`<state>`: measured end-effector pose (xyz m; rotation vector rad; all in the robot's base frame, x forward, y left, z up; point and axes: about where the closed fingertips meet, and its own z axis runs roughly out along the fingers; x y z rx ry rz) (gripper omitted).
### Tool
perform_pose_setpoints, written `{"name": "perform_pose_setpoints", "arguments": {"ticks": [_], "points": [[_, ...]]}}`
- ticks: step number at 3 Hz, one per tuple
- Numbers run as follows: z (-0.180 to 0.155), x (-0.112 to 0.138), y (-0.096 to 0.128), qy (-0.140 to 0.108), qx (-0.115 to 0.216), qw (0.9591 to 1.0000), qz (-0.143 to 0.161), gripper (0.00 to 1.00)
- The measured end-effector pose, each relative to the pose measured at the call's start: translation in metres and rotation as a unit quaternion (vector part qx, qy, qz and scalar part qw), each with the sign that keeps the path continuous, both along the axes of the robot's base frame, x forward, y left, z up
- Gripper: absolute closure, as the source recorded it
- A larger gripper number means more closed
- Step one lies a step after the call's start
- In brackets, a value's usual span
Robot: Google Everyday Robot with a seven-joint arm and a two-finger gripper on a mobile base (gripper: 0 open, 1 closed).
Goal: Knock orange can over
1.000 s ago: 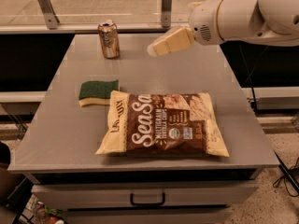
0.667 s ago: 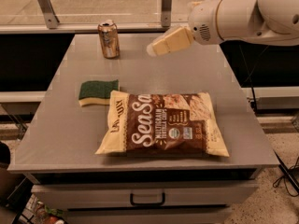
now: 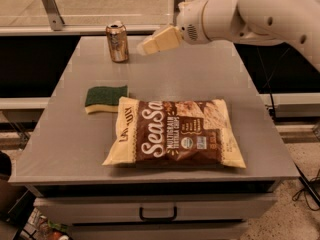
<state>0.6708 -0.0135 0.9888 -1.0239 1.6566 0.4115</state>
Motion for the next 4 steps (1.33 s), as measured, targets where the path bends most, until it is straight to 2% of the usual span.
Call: {"name": "perform_pose_setpoints", "arguments": {"ticks": [2,3,4], "points": [[-0.025,0.051,0.046,-0.015,0.045,0.9989,0.0,0.0],[-0.038,0.078,0.064,-0.024,0.072,0.9971,0.005,0.0],[-0.048,0.099,0.074,-0.029,0.087,0.9958,0.007,0.0]]}}
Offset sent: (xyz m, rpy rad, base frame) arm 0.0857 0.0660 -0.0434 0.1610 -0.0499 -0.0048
